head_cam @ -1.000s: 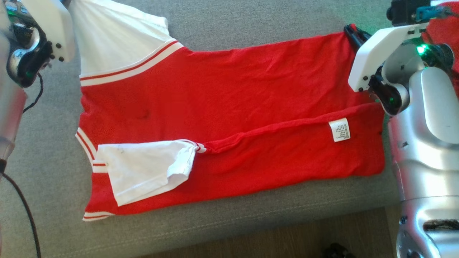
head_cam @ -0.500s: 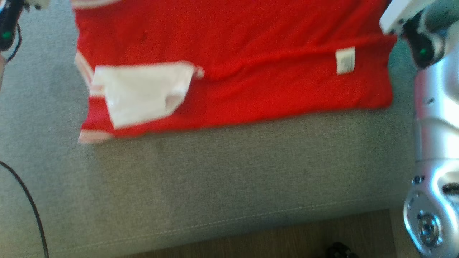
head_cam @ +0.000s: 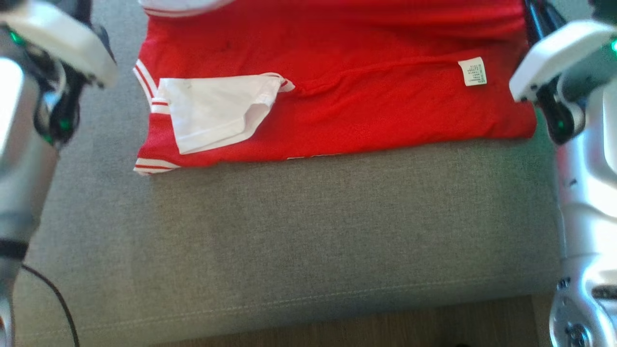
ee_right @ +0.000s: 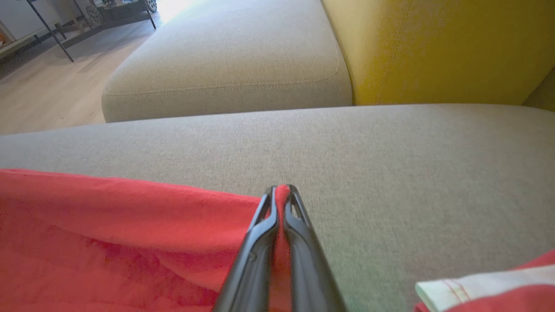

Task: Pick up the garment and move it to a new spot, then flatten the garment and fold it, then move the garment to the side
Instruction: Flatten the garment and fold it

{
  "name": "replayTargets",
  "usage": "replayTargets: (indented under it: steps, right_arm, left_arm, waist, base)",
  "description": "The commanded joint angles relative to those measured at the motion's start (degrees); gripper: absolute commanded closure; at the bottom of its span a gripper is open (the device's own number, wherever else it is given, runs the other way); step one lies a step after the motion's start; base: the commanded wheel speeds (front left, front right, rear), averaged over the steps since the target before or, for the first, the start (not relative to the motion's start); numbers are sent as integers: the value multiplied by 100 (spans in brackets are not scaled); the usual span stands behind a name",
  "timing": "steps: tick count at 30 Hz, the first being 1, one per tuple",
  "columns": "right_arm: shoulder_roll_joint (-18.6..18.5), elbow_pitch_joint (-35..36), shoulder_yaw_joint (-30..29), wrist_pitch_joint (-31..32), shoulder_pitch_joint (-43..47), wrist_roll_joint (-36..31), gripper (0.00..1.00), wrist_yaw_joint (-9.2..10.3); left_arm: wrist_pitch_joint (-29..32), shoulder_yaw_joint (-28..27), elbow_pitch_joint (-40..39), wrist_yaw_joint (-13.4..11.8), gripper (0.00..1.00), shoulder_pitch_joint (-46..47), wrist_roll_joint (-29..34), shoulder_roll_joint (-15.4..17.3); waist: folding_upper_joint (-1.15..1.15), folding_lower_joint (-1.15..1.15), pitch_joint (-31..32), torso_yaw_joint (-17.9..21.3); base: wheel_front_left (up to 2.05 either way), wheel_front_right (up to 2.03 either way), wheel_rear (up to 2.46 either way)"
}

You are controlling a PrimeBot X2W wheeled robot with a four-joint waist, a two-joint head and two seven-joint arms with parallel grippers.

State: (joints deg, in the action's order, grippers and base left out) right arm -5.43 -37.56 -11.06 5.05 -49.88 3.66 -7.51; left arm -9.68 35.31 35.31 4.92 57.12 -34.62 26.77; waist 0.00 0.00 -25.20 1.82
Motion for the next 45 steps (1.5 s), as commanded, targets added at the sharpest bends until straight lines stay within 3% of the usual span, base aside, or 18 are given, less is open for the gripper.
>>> replayTargets:
  steps: [1,11,17,19,20,21,22,23,35,41,45]
  right_arm:
    - [-46,294,56,27,62,60,100,2]
    - [-247,677,-142,299,882,152,100,2]
    - [-248,792,-241,398,1135,159,100,2]
    - [-220,824,-249,421,1191,149,57,2]
    - [-196,844,-263,419,1217,153,32,2]
    - [-165,860,-290,422,1246,170,0,2]
    - [-165,860,-290,422,1246,170,0,2]
    - [-130,884,-319,420,1279,189,0,2]
    - [234,946,-875,635,1650,906,0,2]
    - [253,350,-1240,695,1445,1186,0,2]
    - [254,-132,-1453,607,1268,1121,0,2]
  left_arm:
    - [-35,-265,-378,-101,100,-55,-51,396]
    - [390,-415,-2366,-935,100,-1962,-501,911]
    - [640,-392,-3036,-1327,100,-2745,-760,936]
    - [647,-377,-3094,-1414,99,-2885,-798,899]
    - [643,-370,-3099,-1455,65,-2941,-816,868]
    - [628,-369,-3102,-1494,31,-2989,-839,827]
    - [628,-369,-3102,-1494,31,-2989,-839,827]
    - [603,-369,-3105,-1532,0,-3034,-858,782]
    - [-267,-305,-3275,-2254,0,-3980,-608,250]
    - [-499,-178,-3572,-2664,0,-4407,-84,-216]
    - [-523,-43,-3695,-2739,0,-4643,212,-479]
  waist:
    - [0,0,75,-46]
    - [0,0,156,-184]
    - [0,0,71,-276]
    - [0,0,63,-299]
    - [0,0,70,-307]
    - [0,0,83,-311]
    - [0,0,83,-311]
    - [0,0,102,-312]
    - [0,0,682,-270]
    - [0,0,986,-495]
    - [0,0,1092,-700]
  base:
    - [0,0,0]
    - [0,0,0]
    - [0,0,0]
    - [0,0,0]
    - [0,0,0]
    - [0,0,0]
    - [0,0,0]
    - [0,0,0]
    - [0,0,0]
    - [0,0,0]
    - [0,0,0]
